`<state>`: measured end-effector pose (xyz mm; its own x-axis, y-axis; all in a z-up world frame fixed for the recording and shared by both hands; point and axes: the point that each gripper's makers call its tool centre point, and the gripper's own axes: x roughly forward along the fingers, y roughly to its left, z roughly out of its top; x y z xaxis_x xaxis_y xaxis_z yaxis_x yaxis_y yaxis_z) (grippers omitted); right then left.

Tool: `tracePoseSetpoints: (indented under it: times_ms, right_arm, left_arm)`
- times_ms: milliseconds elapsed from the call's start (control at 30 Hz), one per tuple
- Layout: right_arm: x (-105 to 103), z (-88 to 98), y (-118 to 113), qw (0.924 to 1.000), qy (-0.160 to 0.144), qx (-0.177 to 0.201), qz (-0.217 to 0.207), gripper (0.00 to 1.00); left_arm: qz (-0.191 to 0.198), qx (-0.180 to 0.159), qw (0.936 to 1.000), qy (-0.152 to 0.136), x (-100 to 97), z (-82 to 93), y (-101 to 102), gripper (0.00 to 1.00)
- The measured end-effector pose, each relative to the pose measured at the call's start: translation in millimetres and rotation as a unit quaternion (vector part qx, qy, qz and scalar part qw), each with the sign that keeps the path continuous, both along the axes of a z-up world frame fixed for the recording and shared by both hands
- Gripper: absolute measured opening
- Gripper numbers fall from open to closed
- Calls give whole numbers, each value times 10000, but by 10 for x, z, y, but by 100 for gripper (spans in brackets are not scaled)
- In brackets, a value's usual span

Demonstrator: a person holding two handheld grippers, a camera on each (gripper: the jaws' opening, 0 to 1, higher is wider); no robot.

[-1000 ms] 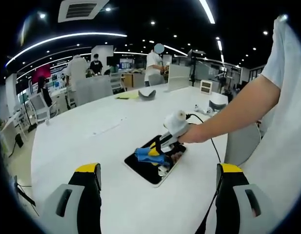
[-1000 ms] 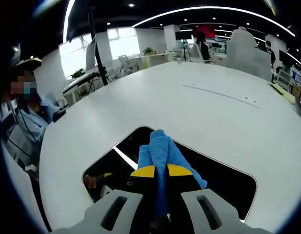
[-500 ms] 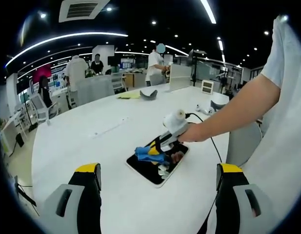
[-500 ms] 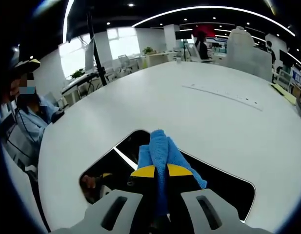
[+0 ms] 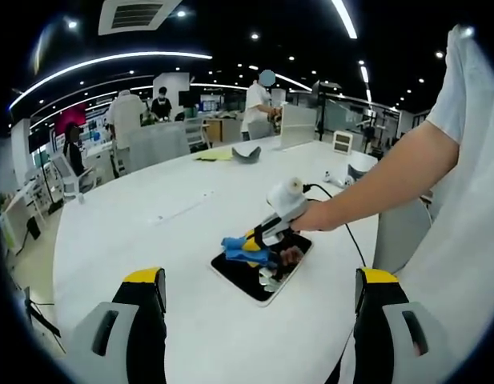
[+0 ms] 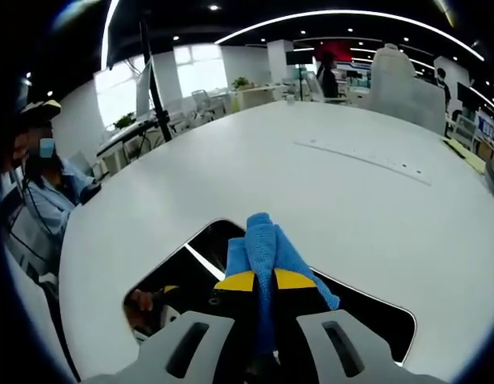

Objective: Wipe the mirror surface with the cleaning cloth until all visible marks leave the cleaned area.

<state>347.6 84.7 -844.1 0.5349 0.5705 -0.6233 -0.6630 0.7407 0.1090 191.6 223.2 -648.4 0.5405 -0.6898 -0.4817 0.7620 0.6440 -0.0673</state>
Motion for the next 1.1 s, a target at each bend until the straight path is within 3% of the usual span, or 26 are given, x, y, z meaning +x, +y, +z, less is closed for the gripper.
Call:
tracePoseSetpoints:
  times_ms: [567, 1100]
  right_arm:
    - [49, 3, 55, 9999, 6, 58, -143, 2]
    - [78, -7, 204, 10000, -45, 8, -25, 2]
  left_arm:
    - [-50, 6, 10000, 39, -45, -36, -4, 99]
    - [11, 5, 10000, 55, -69, -58, 54, 99]
